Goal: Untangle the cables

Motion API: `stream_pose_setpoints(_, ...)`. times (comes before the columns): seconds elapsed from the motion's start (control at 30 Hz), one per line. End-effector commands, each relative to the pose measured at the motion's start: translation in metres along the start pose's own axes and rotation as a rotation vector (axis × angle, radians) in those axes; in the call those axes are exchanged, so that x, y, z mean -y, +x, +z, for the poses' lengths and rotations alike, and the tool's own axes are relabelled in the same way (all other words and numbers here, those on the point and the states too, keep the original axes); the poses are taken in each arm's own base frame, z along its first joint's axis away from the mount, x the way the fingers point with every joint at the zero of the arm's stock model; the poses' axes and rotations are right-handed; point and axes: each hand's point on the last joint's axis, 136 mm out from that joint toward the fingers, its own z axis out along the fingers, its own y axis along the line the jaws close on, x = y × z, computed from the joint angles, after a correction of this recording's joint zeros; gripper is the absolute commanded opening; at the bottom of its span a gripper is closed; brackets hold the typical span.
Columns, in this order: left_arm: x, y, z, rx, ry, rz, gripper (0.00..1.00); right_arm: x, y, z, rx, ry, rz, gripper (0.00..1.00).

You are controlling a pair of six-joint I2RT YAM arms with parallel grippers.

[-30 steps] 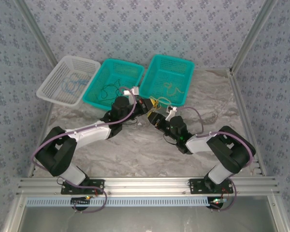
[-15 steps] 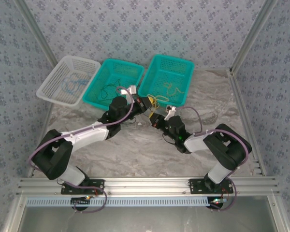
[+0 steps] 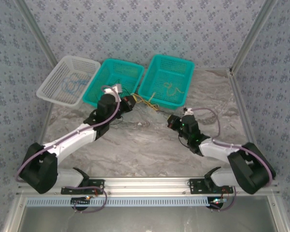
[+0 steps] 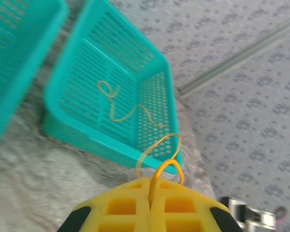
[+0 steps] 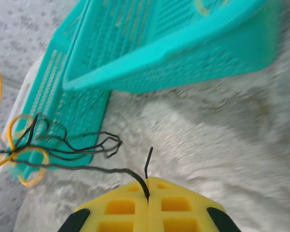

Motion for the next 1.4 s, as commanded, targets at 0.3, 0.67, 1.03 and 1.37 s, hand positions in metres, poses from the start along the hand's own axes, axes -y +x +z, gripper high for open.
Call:
stream_pose_setpoints(0.3, -0.081, -0.044, -0.064, 0.122, -0.316, 0.011, 0.0, 0.106, -0.043, -0.065, 0.085, 0.364, 0.032, 0.0)
stream_pose_setpoints(0.67, -0.131, -0.067, -0.118, 0.236, -0.517, -0.077, 0.0, 0.175, -0.064, -0.125, 0.201, 0.535, 0.246, 0.0)
stream_pose_setpoints(1.03, -0.18, -0.085, -0.198, 0.456, -0.733, -0.2, 0.0, 0.225, -0.065, -0.17, 0.312, 0.629, 0.458, 0.0)
stream_pose_setpoints(1.37, -0.218, -0.085, -0.266, 0.617, -0.869, -0.349, 0.0, 0.247, -0.081, -0.203, 0.412, 0.669, 0.524, 0.0)
